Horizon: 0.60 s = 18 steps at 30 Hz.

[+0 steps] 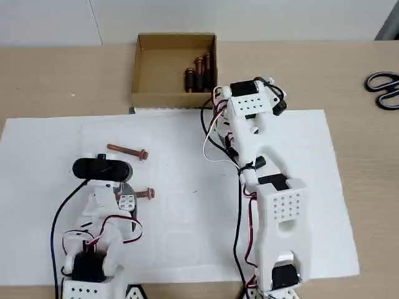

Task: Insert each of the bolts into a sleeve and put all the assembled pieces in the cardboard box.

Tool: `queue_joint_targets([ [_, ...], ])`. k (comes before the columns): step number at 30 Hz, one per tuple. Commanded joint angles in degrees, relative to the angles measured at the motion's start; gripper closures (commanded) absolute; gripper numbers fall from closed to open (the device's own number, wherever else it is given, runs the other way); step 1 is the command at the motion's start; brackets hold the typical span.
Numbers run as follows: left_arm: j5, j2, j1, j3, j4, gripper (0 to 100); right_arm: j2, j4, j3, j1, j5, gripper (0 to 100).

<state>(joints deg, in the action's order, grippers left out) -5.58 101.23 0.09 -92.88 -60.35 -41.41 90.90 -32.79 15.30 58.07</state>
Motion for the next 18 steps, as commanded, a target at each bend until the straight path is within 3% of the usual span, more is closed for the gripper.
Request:
queue_joint_targets([
  [1, 0.0, 0.5, -0.2, 0.1, 0.2, 99, -1.1, -0.2, -0.2, -0.7, 0.3, 80.5],
  [5, 0.0, 0.5, -0.2, 0.1, 0.2, 99, -2.7, 0.0, -0.2, -0.8, 0.3, 84.1],
  [9, 0.0, 0.5, -0.2, 0.1, 0.2, 99, -2.8, -0.4, -0.2, -0.8, 0.4, 99.5],
  [18, 0.0, 0.5, -0.2, 0.1, 0.2, 99, -2.2, 0.3, -0.5, -0.7, -0.1, 99.5],
])
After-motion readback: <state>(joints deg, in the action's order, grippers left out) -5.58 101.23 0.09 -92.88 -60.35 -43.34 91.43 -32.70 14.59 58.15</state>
